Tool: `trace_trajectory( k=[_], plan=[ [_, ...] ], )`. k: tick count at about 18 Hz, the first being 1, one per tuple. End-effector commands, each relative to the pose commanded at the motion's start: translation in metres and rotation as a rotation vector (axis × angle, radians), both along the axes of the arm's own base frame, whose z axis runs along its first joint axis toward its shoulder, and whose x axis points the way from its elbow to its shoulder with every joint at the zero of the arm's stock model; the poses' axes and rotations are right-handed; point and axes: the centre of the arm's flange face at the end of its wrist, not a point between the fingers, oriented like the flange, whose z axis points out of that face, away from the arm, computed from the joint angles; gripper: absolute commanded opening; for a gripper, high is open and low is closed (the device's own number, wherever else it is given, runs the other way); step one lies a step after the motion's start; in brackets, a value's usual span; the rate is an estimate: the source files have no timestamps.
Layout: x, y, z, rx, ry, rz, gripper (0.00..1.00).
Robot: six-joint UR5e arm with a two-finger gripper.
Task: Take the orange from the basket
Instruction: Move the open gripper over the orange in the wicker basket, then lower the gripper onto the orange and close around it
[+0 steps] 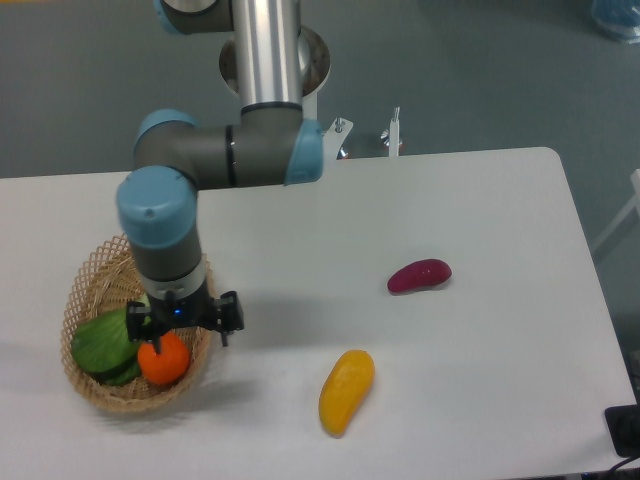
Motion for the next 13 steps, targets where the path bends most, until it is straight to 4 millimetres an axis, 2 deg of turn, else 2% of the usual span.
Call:
trace_trajectory(
  k=[5,8,13],
  plan=[
    [0.019,0.007,-0.011,-0.011,-0.015,-0.001,1.00],
    [0.020,0.008,-0.011,-0.013,-0.011,0.010,1.00],
    [0.028,0.019,-0.024,-0.026,-0.013,0.023,1.00]
  ],
)
